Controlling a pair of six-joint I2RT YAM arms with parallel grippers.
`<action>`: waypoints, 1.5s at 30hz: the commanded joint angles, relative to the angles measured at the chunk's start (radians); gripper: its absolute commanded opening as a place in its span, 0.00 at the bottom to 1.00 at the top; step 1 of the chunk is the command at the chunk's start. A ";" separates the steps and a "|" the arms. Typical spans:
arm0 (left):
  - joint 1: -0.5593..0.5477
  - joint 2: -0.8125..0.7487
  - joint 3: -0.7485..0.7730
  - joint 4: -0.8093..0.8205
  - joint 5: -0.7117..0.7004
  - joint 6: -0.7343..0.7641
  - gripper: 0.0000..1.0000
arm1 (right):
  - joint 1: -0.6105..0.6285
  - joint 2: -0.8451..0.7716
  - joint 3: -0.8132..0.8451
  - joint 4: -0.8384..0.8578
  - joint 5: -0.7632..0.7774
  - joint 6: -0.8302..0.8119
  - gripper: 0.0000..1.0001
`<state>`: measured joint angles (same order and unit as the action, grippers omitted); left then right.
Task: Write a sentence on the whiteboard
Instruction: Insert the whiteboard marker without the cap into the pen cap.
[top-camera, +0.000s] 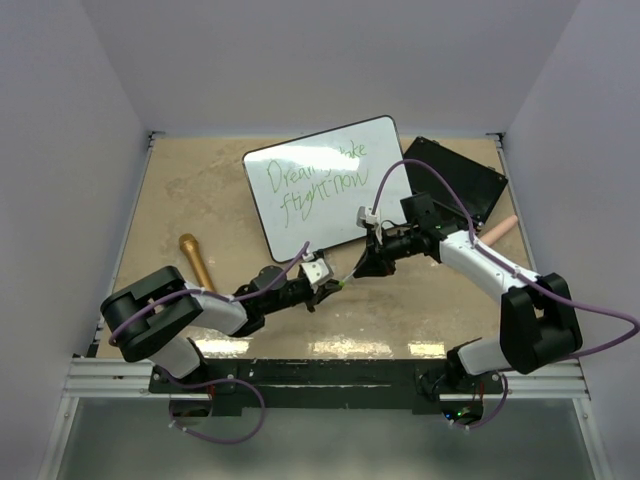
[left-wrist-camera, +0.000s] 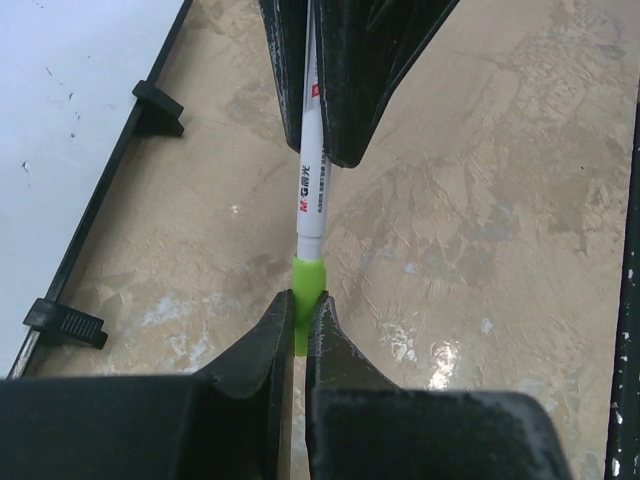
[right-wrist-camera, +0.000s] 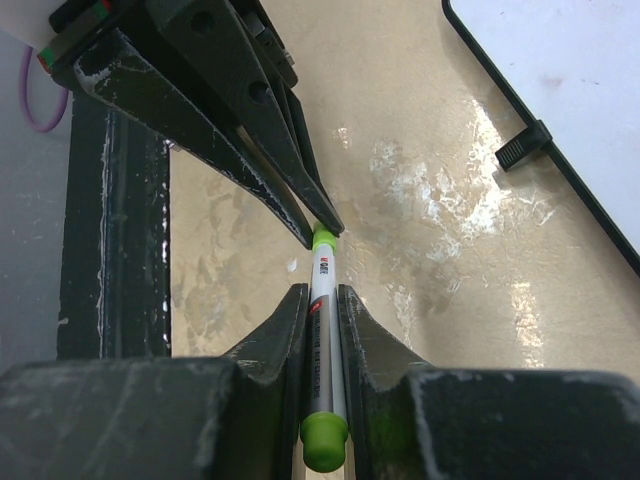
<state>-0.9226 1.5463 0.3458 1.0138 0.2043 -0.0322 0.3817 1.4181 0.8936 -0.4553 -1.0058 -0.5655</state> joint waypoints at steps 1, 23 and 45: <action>0.005 -0.018 0.061 0.071 0.012 0.028 0.00 | 0.016 0.012 0.034 0.000 -0.013 -0.017 0.00; 0.005 -0.028 0.364 0.204 0.216 0.135 0.00 | 0.091 0.107 0.068 -0.019 0.035 -0.022 0.00; 0.025 -0.267 0.080 -0.027 0.155 -0.128 0.33 | 0.054 0.051 0.074 -0.048 0.093 -0.046 0.07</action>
<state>-0.8833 1.4601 0.4881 0.7200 0.2897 -0.0143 0.4145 1.4479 0.9676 -0.4934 -0.9203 -0.5800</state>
